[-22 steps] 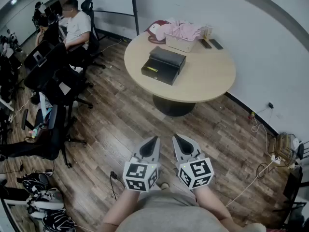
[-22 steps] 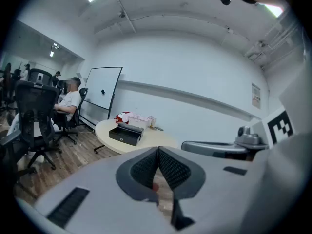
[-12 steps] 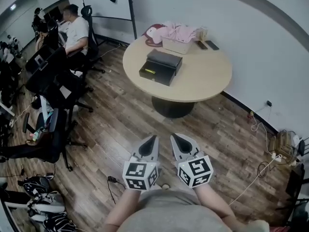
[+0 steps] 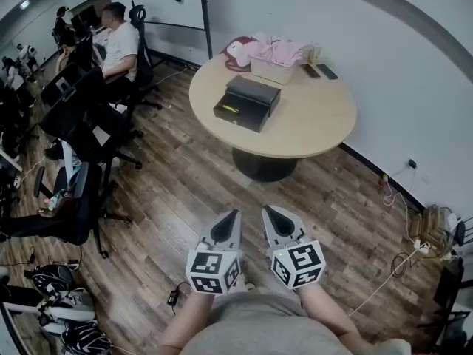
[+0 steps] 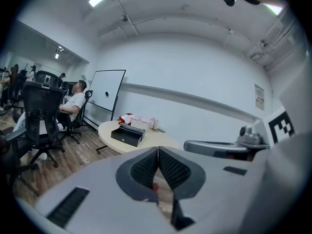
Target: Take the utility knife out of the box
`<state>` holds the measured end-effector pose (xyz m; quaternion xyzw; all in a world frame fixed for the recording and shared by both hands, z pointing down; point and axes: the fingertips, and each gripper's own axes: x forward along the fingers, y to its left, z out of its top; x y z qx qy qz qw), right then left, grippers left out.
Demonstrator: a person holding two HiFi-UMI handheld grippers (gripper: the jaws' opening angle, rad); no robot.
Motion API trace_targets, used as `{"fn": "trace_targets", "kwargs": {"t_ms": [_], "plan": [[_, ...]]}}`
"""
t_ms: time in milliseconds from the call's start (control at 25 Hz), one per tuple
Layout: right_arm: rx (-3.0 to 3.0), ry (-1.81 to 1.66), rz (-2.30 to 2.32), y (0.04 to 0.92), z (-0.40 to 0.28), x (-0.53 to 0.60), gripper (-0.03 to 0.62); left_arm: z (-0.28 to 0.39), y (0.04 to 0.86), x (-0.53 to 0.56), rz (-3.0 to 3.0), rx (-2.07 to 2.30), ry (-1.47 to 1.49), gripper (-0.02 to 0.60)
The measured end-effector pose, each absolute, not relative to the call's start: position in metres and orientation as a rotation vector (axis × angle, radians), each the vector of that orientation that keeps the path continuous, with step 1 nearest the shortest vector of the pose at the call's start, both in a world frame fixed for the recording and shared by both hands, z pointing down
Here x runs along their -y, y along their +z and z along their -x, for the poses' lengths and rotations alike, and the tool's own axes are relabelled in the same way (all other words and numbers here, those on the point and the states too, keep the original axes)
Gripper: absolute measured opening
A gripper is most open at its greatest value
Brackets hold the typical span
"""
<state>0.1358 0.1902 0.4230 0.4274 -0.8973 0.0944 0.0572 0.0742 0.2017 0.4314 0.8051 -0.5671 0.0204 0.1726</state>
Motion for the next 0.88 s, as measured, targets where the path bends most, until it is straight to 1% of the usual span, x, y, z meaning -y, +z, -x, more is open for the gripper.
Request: {"fn": "trace_targets", "kwargs": {"t_ms": [400, 880], "plan": [[2.746, 0.302, -1.253, 0.426, -0.109, -0.141, 0.002, -0.046, 0.434, -0.148, -2.254, 1.644, 0.028, 0.003], [2.711, 0.302, -1.276, 0.427, -0.067, -0.008, 0.002, -0.004, 0.440, -0.011, -2.261, 1.583, 0.043, 0.003]]}}
